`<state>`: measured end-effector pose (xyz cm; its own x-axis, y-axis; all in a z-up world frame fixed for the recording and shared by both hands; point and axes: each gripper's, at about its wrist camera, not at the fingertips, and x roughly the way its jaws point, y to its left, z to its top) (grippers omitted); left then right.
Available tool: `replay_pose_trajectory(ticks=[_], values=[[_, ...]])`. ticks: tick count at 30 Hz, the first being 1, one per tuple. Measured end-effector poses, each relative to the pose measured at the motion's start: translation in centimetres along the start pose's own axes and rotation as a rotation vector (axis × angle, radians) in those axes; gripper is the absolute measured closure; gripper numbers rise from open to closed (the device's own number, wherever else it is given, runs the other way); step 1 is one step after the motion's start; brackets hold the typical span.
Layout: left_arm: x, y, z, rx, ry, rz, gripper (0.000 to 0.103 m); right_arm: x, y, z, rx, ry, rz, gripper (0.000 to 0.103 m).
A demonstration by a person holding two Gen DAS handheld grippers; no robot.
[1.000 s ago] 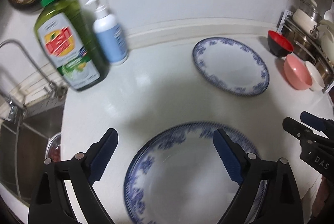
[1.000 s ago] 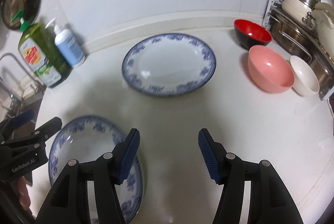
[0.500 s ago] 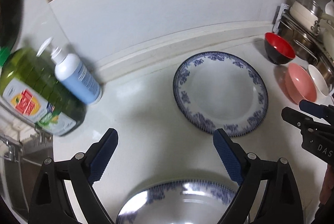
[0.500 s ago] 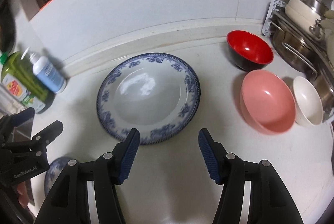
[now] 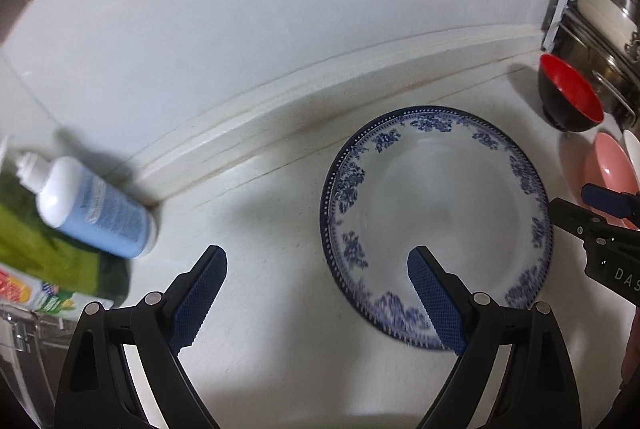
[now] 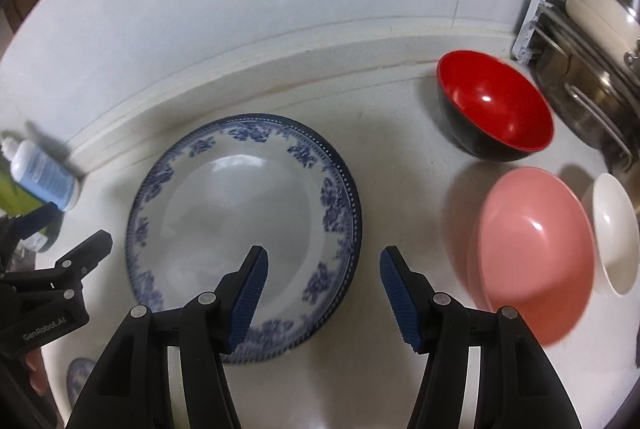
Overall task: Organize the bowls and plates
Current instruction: 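Move both grippers to the small blue-and-white plate rim and close them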
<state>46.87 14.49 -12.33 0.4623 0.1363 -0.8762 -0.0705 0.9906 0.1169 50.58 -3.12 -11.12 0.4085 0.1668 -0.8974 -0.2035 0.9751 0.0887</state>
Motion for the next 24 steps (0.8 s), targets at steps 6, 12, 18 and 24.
replay_pose_trajectory(ticks=[6, 12, 18, 24], values=[[3.5, -0.3, 0.9, -0.009, 0.06, -0.037, 0.015, 2.5, -0.2, 0.8, 0.004, 0.035, 0.002, 0.044], [5.2, -0.6, 1.4, -0.005, 0.083, -0.05, 0.017, 3.8, -0.5, 0.9, 0.019, 0.059, 0.015, 0.044], [6.2, -1.0, 1.8, -0.002, 0.093, -0.059, 0.022, 4.4, -0.5, 1.0, 0.03, 0.072, 0.027, 0.045], [7.2, -1.5, 2.5, -0.006, 0.114, -0.071, 0.035, 5.2, -0.4, 0.9, 0.041, 0.095, 0.047, 0.05]])
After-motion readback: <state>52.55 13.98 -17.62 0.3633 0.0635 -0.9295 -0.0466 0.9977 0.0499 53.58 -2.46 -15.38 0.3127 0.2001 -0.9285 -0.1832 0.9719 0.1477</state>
